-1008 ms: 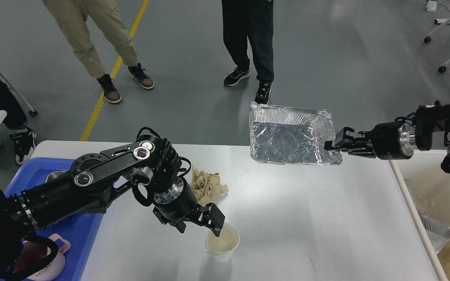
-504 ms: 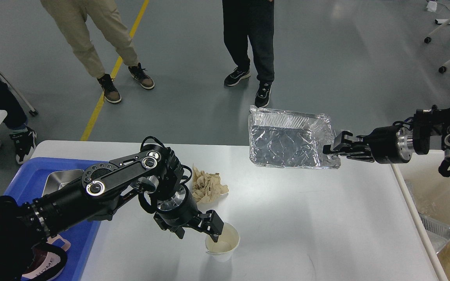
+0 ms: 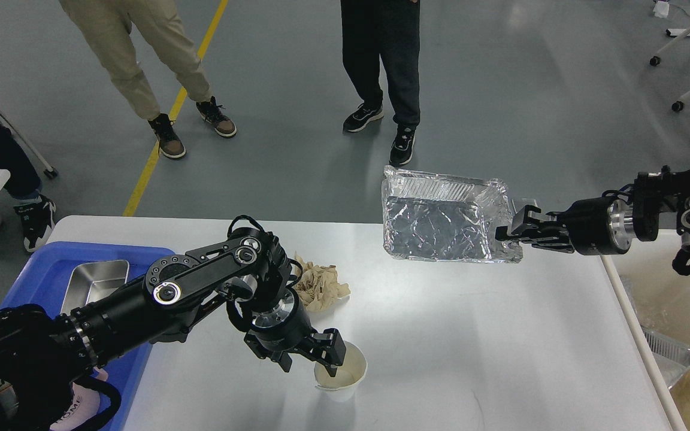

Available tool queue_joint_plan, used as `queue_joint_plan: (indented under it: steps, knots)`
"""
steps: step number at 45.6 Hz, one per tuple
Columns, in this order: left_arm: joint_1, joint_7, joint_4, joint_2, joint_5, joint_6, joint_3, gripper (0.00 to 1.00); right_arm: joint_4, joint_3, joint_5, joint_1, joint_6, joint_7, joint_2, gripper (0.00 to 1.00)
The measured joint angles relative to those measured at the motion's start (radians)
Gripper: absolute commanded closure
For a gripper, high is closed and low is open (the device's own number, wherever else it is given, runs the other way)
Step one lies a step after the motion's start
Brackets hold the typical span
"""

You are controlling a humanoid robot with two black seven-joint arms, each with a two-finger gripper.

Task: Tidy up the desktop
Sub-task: 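Grasp the white paper cup with the left gripper, then lift the paper cup with the left gripper while lowering the foil tray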

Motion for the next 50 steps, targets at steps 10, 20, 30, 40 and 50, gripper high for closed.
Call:
queue_joint_plan:
  steps: [10, 20, 30, 40, 50]
  knots:
    - [0.007, 0.004, 0.005, -0.002, 0.006, 0.000, 0.002, 0.98, 0.000, 0.000, 0.001, 0.000, 0.000, 0.000, 0.001, 1.00]
    - [0.008, 0.004, 0.009, -0.001, 0.031, 0.000, 0.004, 1.00, 0.000, 0.000, 0.001, -0.007, 0.000, 0.000, 0.001, 1.00]
    - [0.008, 0.005, 0.003, 0.004, 0.031, 0.000, -0.009, 1.00, 0.000, 0.000, 0.001, -0.011, 0.000, 0.000, -0.003, 1.00]
    - [0.004, 0.024, -0.061, 0.066, 0.019, 0.000, -0.036, 1.00, -0.006, 0.001, 0.001, -0.018, 0.000, 0.000, -0.005, 1.00]
    - [0.013, 0.030, -0.222, 0.259, -0.089, 0.000, -0.064, 1.00, -0.028, 0.002, 0.001, -0.038, -0.001, 0.000, 0.000, 1.00]
